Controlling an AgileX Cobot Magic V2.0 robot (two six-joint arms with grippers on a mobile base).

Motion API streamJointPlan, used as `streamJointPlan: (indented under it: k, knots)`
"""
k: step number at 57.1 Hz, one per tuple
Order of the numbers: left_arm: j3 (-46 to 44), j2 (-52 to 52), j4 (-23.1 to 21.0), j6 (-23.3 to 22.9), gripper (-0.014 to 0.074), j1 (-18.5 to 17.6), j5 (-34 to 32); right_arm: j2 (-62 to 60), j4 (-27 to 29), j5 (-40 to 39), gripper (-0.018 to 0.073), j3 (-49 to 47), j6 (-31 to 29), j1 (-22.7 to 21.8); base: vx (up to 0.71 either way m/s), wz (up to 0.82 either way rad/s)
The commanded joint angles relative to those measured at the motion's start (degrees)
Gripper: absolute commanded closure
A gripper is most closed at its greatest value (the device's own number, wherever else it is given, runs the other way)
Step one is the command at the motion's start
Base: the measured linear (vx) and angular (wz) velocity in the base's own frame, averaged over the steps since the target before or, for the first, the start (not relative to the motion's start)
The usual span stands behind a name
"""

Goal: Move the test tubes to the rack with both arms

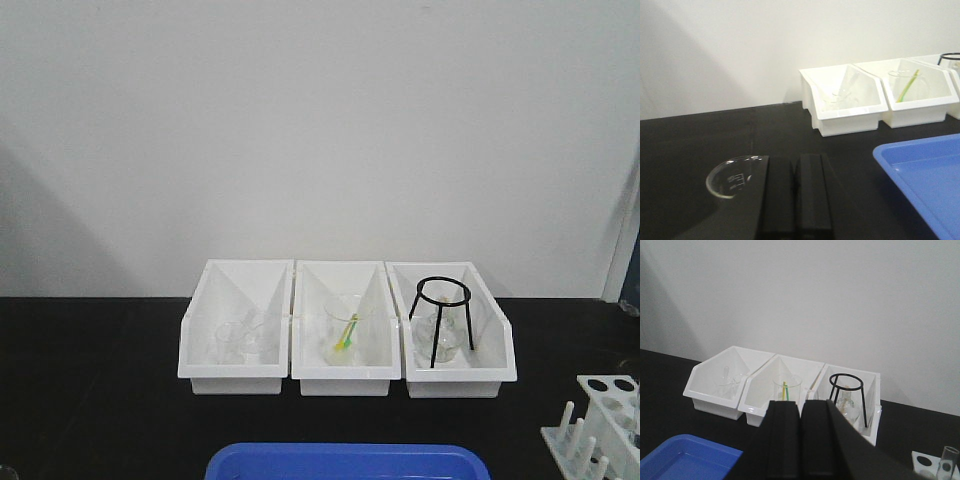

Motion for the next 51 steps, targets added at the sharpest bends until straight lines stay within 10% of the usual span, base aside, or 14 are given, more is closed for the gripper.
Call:
streamJointPlan:
  k: [1, 51]
  knots:
    - [1.71, -2.86, -0.48, 0.16, 0.0614, 0.95, -0.26, 0.25, -0.59, -3.91, 0.0566, -1.62, -0.15, -0.05, 0.00, 0.00]
    - [1.66, -2.37, -1.48, -0.78, 0.0614, 1.13, -0.02, 0.25, -0.63, -3.68, 0.0566, -1.62, -0.15, -0.06, 0.00, 0.00]
